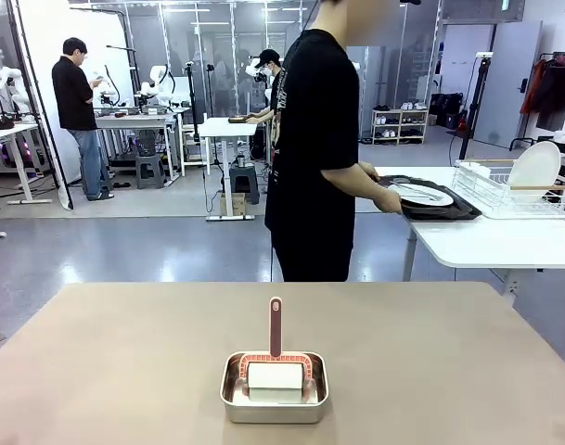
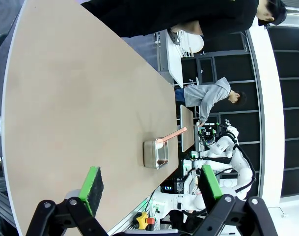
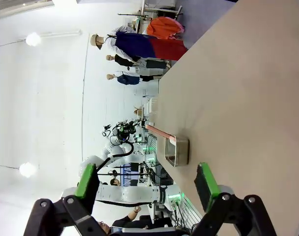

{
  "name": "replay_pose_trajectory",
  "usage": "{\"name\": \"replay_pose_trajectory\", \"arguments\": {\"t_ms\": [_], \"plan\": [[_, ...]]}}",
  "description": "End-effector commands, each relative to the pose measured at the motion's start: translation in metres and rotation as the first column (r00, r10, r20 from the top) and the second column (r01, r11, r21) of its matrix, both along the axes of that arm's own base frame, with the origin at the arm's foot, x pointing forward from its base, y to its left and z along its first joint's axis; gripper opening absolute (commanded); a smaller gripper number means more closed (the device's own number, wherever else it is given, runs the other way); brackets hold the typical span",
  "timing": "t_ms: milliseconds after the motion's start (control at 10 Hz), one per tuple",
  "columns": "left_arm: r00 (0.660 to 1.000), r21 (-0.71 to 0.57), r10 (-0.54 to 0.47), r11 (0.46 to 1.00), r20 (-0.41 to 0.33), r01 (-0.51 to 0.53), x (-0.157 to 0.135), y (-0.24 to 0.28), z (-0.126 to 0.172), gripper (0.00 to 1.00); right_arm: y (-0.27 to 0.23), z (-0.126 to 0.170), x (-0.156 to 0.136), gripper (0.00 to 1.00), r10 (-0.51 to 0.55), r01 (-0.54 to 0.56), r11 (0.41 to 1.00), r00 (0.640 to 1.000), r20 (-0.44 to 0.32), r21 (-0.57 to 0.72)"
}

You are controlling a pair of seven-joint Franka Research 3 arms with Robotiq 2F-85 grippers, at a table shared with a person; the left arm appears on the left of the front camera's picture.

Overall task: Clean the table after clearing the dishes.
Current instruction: When the right (or left) Handle tray is removed, use the right hand (or left hand) to clean the right (or left) side of the table with the Lint Roller.

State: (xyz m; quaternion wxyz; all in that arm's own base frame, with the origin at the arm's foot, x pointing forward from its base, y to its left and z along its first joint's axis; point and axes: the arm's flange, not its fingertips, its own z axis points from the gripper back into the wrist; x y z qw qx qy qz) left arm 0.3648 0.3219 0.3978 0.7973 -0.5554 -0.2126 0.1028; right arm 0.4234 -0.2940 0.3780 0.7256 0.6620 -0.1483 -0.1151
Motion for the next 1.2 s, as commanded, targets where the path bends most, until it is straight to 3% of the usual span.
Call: {"name": "replay_pose_trajectory", "arguments": {"t_ms": [0,200,500,700,900,1100], "plan": [[0.996,0.071,-0.073,0.995,0.046,0.069,0.007,-0.014,0.019,1.00,0.000,0.005,-0.003,1.00,0.002,-0.002,1.000,1.000,-0.002,-0.014],[0.965,0.178,-0.236,0.961,0.117,0.213,0.028,-0.056,0.064,1.00,0.000,0.005,-0.003,1.00,0.002,-0.002,1.000,1.000,-0.002,-0.014],[0.844,0.436,-0.517,0.799,0.144,0.415,0.053,-0.153,0.133,1.00,0.000,0.005,-0.003,1.00,0.002,-0.002,1.000,1.000,-0.002,-0.014],[0.727,0.590,-0.673,0.643,0.133,0.488,0.066,-0.240,0.168,1.00,0.000,0.005,-0.003,1.00,0.002,-0.002,1.000,1.000,-0.002,-0.014],[0.619,0.727,-0.780,0.479,0.094,0.492,0.066,-0.325,0.178,1.00,0.000,0.005,-0.003,1.00,0.002,-0.002,1.000,1.000,-0.002,-0.014],[0.461,0.831,-0.887,0.271,0.019,0.487,0.057,-0.403,0.172,1.00,0.000,0.005,-0.003,1.00,0.002,-0.002,1.000,1.000,-0.002,-0.014]]}}
